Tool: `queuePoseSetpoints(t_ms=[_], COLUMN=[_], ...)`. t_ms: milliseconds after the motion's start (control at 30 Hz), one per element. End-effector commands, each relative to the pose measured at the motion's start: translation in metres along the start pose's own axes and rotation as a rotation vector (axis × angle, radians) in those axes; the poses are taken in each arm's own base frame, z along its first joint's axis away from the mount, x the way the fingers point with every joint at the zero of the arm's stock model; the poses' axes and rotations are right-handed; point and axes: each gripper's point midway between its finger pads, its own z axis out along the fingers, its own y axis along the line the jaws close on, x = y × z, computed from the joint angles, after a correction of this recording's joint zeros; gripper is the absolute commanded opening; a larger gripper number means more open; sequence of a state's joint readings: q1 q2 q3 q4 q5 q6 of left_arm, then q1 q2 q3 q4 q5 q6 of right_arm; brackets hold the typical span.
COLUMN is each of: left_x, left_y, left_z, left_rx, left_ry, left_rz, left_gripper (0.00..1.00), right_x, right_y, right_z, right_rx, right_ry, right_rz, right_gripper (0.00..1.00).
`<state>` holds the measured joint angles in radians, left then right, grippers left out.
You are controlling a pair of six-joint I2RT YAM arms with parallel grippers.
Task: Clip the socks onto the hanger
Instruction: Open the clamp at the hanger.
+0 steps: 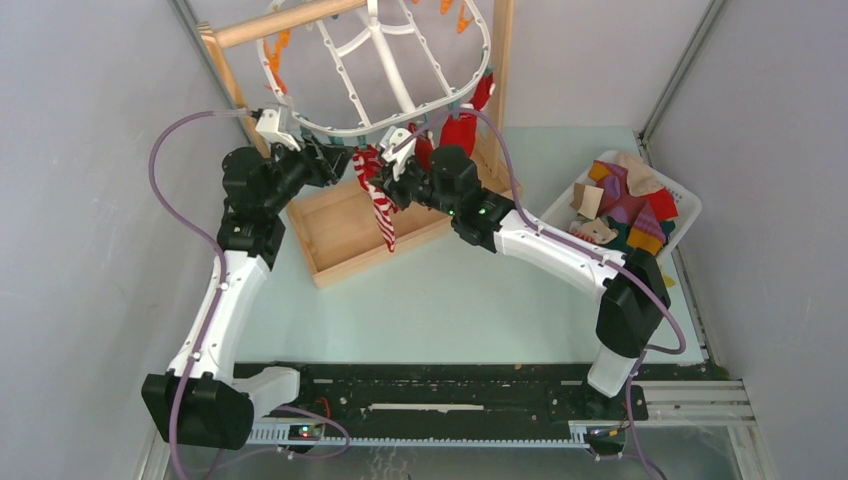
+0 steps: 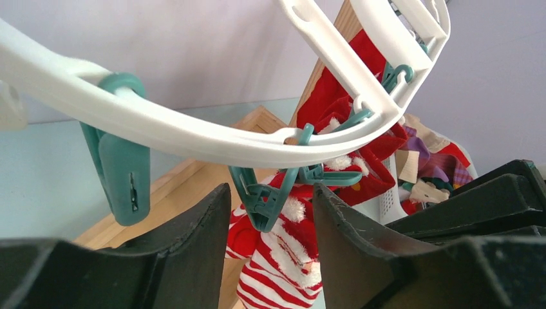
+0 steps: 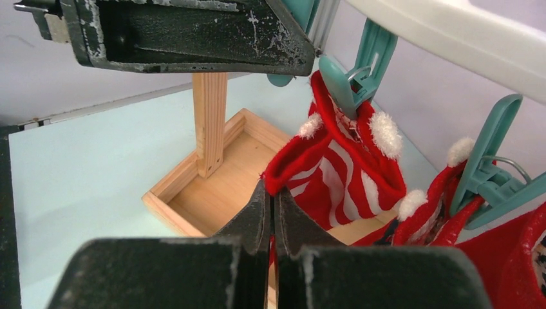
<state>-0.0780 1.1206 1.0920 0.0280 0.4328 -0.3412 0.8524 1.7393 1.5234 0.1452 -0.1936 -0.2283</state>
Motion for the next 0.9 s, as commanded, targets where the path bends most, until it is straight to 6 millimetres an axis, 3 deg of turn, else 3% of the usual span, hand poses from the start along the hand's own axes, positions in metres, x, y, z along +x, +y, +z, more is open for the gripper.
queuePoseSetpoints(t_ms=[0, 500, 667, 867], left_x=[-0.035, -0.044, -0.044, -0.047], left_y=[-0.014, -0.02, -0.022, -0.024], left_z=[-0.002, 0.002, 0.003, 0.001], left_rx=[0.045, 0.066, 0.069, 0.064], left_ry=[-0.098, -0.149, -0.15, -0.162], left_rz=[0.042, 0.029, 0.022, 0.021], left_gripper=[0.54, 0.52, 0.34, 0.19], right_x=[-0.028, -0.029, -0.029, -0.03], right_y=[-0.008, -0.011, -0.012, -0.012], right_z=[0.003, 0.004, 0.004, 0.001], right_rx=[0.016, 0.016, 0.017, 0.014], right_ry=[-0.068, -0.071, -0.07, -0.068], right_rz=[0.003, 0.01, 0.01, 0.011], right_gripper=[0.0, 0.0, 0.0, 0.0])
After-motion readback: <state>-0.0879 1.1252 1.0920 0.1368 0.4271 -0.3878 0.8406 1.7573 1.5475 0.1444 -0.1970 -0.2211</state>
